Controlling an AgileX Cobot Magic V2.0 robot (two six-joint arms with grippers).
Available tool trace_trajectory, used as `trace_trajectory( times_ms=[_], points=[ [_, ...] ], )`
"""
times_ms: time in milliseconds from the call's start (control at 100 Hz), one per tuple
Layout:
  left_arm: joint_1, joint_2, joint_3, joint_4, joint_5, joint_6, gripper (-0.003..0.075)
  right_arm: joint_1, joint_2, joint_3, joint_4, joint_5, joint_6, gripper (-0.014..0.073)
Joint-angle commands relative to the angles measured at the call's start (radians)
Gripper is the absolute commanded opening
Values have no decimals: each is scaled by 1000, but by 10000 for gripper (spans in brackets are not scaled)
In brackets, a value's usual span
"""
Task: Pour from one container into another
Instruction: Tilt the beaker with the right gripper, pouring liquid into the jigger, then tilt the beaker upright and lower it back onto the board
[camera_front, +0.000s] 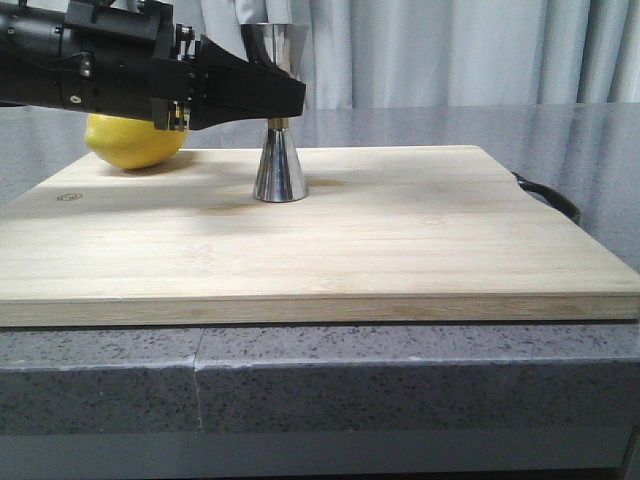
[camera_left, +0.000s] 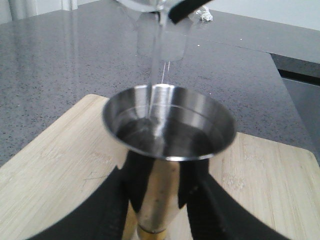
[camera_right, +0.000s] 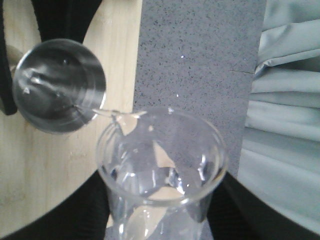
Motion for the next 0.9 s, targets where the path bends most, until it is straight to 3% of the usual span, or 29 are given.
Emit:
trace_trajectory(
  times_ms=[0,180,270,490,890],
  points=[
    [-6,-43,-29,-74,118,2,238,0,-45,-35,-2,-58,81,307],
    [-6,-43,-29,-74,118,2,238,-9,-45,-35,4,-58,322,307],
    [-6,-43,-29,-74,118,2,238,-31,-51,-35,66,-62,397,307],
    [-6,-43,-29,-74,118,2,238,-152,-93,-29,423,-78,399,307],
    [-6,-43,-29,-74,116,2,238,-364,-170,154,718,-167,332,307]
  ],
)
